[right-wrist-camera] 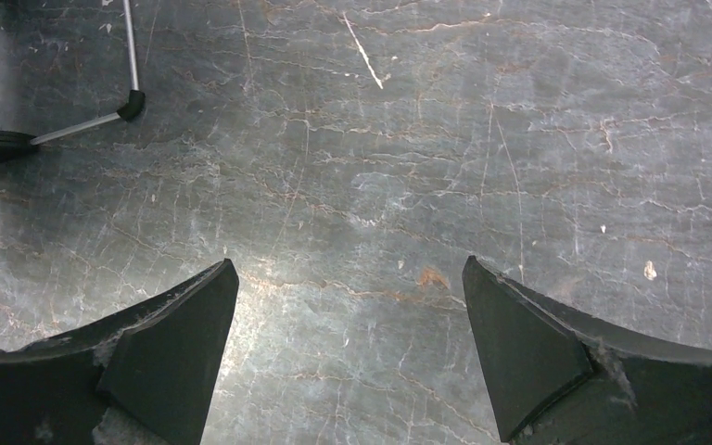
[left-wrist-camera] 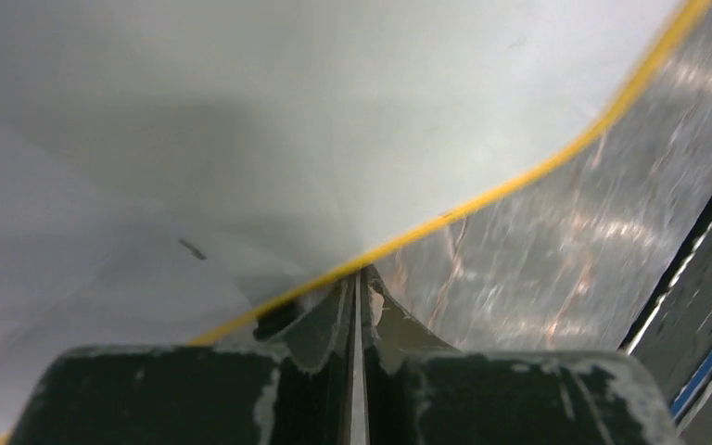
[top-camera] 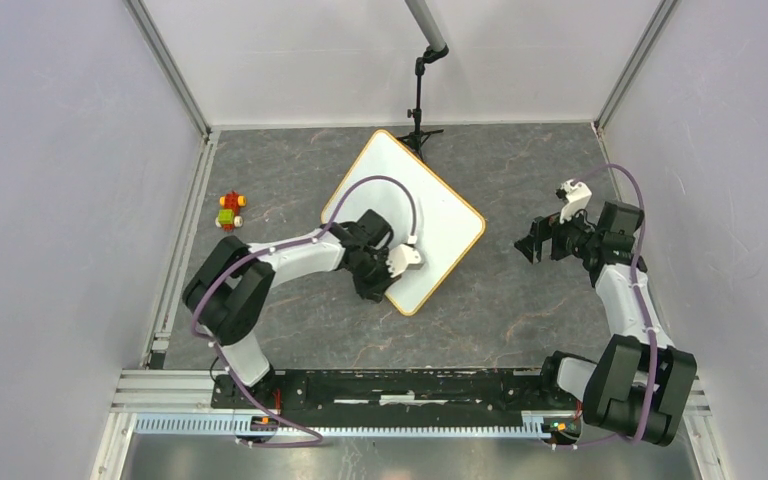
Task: Write a sentence on the whiteboard
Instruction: Move the whiteboard to the center of the board.
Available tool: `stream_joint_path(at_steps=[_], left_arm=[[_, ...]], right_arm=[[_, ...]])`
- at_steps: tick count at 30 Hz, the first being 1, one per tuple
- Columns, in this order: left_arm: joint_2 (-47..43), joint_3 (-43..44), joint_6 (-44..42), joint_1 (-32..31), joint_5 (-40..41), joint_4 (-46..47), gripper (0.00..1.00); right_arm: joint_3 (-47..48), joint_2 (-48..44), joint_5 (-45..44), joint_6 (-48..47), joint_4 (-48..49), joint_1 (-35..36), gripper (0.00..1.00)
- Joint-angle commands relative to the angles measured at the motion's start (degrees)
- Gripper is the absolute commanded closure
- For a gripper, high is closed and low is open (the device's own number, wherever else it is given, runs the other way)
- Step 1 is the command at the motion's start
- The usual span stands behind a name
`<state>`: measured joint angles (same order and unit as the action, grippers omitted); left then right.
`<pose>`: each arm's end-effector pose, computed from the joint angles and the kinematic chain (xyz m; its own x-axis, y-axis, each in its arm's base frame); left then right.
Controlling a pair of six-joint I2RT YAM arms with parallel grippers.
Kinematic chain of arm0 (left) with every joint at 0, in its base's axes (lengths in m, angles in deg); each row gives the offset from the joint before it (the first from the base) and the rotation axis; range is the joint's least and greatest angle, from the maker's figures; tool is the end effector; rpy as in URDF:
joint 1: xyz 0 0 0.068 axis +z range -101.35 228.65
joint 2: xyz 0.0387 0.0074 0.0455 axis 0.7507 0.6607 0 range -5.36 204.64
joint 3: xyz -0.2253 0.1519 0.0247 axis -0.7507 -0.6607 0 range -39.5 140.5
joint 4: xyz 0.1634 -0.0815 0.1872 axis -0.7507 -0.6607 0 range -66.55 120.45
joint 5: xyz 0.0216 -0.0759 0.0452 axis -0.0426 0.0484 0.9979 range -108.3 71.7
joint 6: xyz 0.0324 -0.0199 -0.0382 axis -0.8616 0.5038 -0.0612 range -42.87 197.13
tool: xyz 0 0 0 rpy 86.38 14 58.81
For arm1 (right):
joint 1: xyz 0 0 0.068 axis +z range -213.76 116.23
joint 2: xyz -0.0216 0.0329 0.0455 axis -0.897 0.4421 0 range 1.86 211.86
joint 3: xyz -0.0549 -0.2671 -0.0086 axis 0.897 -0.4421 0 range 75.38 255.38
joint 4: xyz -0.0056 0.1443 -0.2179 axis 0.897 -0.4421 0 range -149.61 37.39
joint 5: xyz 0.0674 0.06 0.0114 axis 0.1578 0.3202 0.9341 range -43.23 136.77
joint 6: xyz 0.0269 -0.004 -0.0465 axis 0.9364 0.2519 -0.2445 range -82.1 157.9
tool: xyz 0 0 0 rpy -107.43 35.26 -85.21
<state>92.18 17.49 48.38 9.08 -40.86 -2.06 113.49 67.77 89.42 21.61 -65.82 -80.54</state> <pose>0.2312 -0.2087 0.1593 -0.3220 0.8424 -0.4321 0.9460 0.2685 -0.1815 0.2295 -0.0441 0.2275 -0.5253 -0.0571 -0.8490 -0.4425 0.8706 0.2152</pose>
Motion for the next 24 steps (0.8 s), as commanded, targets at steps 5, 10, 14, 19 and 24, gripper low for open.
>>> stream_joint_path(at_steps=[5, 10, 14, 19, 24], left_arm=[[9.27, 11.82, 12.68, -11.02, 2.51, 9.45, 0.91], [16.07, 20.45, 19.67, -13.5, 3.36, 14.24, 0.9], [22.04, 29.15, 24.95, -13.51, 4.67, 16.6, 0.84], [26.0, 36.07, 28.02, -14.07, 5.73, 15.85, 0.8], [20.93, 34.99, 26.5, -14.3, 4.56, 14.48, 0.59]], right_arm=[[4.08, -2.88, -0.46, 0.43, -3.56, -2.59, 0.03], [5.9, -3.32, -1.56, -0.37, -6.39, -3.42, 0.02], [6.86, -4.12, -2.29, -1.65, -8.61, -3.88, 0.02], [7.55, -4.69, -2.82, -3.16, -11.01, -3.97, 0.03], [6.38, -5.86, -1.57, -4.0, -11.33, -3.97, 0.03]])
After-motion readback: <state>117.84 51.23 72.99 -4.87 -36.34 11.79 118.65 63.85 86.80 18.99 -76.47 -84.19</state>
